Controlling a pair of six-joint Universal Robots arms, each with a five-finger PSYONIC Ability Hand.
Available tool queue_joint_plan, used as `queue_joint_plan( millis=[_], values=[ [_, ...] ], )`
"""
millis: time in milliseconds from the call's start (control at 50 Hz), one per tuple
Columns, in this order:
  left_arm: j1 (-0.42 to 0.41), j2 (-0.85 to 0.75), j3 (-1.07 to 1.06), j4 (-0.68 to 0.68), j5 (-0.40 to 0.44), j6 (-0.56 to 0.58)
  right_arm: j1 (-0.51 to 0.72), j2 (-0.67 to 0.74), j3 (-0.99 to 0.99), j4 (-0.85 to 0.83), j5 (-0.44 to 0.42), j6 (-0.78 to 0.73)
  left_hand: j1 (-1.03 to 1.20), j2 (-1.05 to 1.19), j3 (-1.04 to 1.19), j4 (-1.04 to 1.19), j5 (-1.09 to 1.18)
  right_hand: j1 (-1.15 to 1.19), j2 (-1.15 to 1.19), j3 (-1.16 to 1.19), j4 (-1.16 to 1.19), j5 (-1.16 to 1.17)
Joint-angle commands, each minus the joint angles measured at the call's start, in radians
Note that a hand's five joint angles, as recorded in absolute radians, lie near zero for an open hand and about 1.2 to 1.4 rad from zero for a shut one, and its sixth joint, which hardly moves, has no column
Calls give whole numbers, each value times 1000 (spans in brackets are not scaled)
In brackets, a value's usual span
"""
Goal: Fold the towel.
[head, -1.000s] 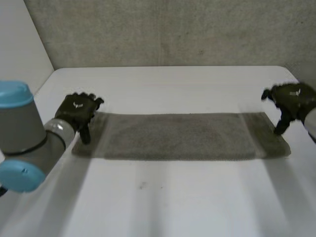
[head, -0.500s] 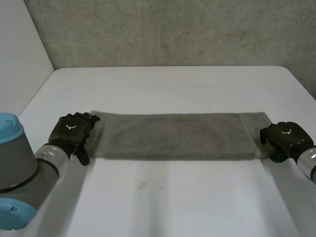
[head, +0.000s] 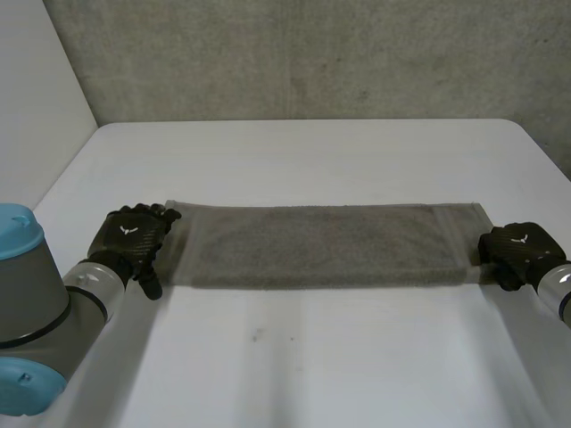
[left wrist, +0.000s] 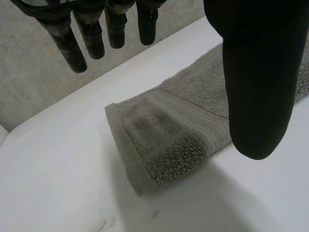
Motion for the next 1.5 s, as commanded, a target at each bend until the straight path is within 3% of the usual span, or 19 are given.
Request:
queue_joint_plan(
  millis=[20, 180, 300, 400, 500, 520, 560, 580, 620, 660, 720, 880, 1020, 1040, 1060, 1080, 1100, 1320, 1500],
  values=[
    [0, 0, -6, 0, 0, -1, -51, -1, -36, 4, 15, -7, 5, 11, 8, 9, -23, 60, 221, 218, 205, 251],
    [1, 14, -10, 0, 0, -1, -203, -21, -141, 62, 120, -99, 5, 11, 8, 9, -23, 60, 221, 218, 205, 251],
    [14, 31, -10, 0, 0, -1, -197, -27, -220, 145, 129, -133, 5, 11, 8, 9, -23, 60, 221, 218, 205, 251],
    [17, 41, -10, 0, 0, -1, -47, -96, -300, 173, 133, -33, 5, 11, 8, 9, -23, 60, 221, 218, 205, 251],
    [17, 49, -12, 0, 0, -2, 224, -131, -401, 171, 136, 131, 5, 11, 8, 9, -23, 60, 221, 218, 205, 251],
    [17, 49, -12, 0, 0, -2, 225, -131, -401, 171, 136, 131, 5, 11, 8, 9, -23, 60, 221, 218, 205, 251],
    [18, 51, -12, 0, -2, -2, 399, -107, -439, 168, 133, 175, 5, 11, 8, 9, -23, 60, 221, 218, 205, 251],
    [18, 52, -13, 0, -2, -2, 400, -107, -439, 168, 133, 176, 5, 11, 8, 9, -23, 60, 221, 218, 205, 251],
    [18, 52, -15, 0, -2, -4, 492, -79, -459, 167, 133, 182, 5, 11, 8, 9, -23, 60, 221, 218, 205, 251],
    [18, 55, -23, 0, -2, -4, 669, -10, -508, 164, 133, 185, 5, 11, 8, 9, -23, 60, 221, 218, 205, 251],
    [18, 57, -24, 2, -2, -2, 797, 62, -546, 151, 141, 188, 5, 11, 8, 9, -23, 60, 221, 218, 205, 251],
    [18, 57, -29, 2, -2, -4, 976, 238, -565, 153, 155, 183, 5, 11, 8, 9, -23, 60, 221, 218, 205, 251],
    [17, 57, -29, 2, 0, -4, 997, 271, -556, 167, 189, 182, 5, 11, 8, 9, -23, 60, 221, 218, 205, 251],
    [17, 57, -29, 2, 0, -4, 994, 260, -551, 171, 198, 185, 5, 11, 8, 9, -23, -145, 16, 12, 0, 45],
    [17, 57, -29, 2, 0, -4, 994, 260, -551, 171, 198, 185, 5, 11, 8, 9, -23, -147, 14, 10, -2, 43],
    [18, 57, -27, 2, 0, -4, 989, 240, -544, 174, 205, 188, 5, 11, 8, 9, -23, -790, -628, -632, -644, -599],
    [18, 57, -27, 2, 0, -4, 978, 211, -530, 176, 213, 191, 5, 11, 8, 9, -23, -1162, -1000, -1004, -1016, -971],
    [0, 68, -7, 5, -2, -4, 839, 4, -401, 181, 225, 274, 5, 11, 8, 9, -23, -1162, -1000, -1004, -1016, -971],
    [-86, 83, 34, 14, -3, -40, 632, -114, -209, 178, 199, 317, 18, 23, 20, 21, -10, -1162, -1000, -1004, -1016, -971]
  ],
)
